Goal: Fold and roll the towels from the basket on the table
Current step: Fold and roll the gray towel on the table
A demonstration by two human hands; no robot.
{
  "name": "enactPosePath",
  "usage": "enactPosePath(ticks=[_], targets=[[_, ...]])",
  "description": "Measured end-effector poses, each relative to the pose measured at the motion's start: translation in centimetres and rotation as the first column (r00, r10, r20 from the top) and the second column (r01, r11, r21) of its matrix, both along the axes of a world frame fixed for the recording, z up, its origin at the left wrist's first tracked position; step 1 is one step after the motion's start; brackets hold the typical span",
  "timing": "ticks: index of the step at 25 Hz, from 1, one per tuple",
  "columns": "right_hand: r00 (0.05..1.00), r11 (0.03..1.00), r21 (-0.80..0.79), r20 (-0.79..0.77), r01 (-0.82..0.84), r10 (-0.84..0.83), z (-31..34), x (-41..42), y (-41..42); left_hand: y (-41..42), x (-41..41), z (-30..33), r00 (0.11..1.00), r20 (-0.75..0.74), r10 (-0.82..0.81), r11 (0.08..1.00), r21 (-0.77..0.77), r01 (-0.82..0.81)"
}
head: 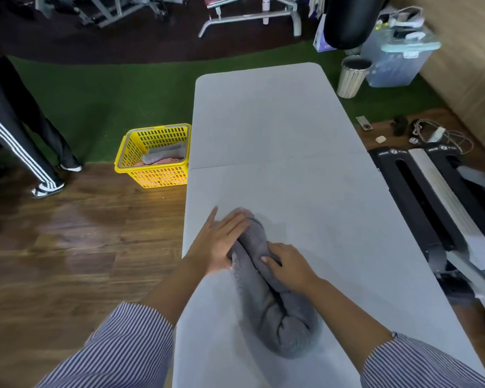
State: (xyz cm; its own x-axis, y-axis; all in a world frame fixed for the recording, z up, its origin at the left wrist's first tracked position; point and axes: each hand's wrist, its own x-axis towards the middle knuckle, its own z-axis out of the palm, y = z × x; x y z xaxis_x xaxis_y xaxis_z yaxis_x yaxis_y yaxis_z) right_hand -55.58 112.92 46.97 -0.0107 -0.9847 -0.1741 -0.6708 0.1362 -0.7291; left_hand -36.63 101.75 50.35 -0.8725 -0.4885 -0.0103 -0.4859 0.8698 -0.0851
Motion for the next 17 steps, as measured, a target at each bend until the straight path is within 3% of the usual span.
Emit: enactPosePath(ticks=[3, 4, 6, 9, 12, 14, 17], targets=[[0.996, 0.996, 0.075, 0.085, -0.046, 0.039, 1.9, -0.5, 1.4, -0.8, -1.8, -0.6, 0.974, 0.144, -0.173, 0.976, 0.161, 0.149], [0.994, 0.99, 0.139, 0.107, -0.036, 0.021, 2.6, -0.8, 1.9, -0.5, -2.5, -0.4, 0.966, 0.198, -0.168, 0.97, 0.21, 0.125], [0.993, 0.974, 0.224, 0.107, 0.03, -0.055, 3.8, -1.7, 2.9, 0.4, -3.4, 0.3, 0.947, 0.307, -0.095, 0.987, 0.152, 0.05], [0.969, 0.969, 0.245, -0.244, 0.03, 0.031, 5.2, -3.6, 4.5, 3.5, -3.9, 1.1, 0.933, 0.354, 0.067, 0.997, 0.013, -0.076], [0.787, 0.917, 0.389, -0.536, -0.089, 0.304, 5.4, -4.9, 5.8, 7.9, -3.3, -0.7, 0.948, 0.229, 0.222, 0.961, 0.11, -0.252], [0.683, 0.891, 0.437, -0.614, -0.124, 0.396, 4.7, -5.4, 6.6, 9.9, -2.4, -1.8, 0.95, 0.157, 0.27, 0.945, 0.147, -0.293], [0.664, 0.914, 0.385, -0.652, -0.127, 0.366, 4.0, -6.1, 7.4, 10.2, -1.1, -1.4, 0.944, 0.236, 0.23, 0.944, 0.182, -0.275]])
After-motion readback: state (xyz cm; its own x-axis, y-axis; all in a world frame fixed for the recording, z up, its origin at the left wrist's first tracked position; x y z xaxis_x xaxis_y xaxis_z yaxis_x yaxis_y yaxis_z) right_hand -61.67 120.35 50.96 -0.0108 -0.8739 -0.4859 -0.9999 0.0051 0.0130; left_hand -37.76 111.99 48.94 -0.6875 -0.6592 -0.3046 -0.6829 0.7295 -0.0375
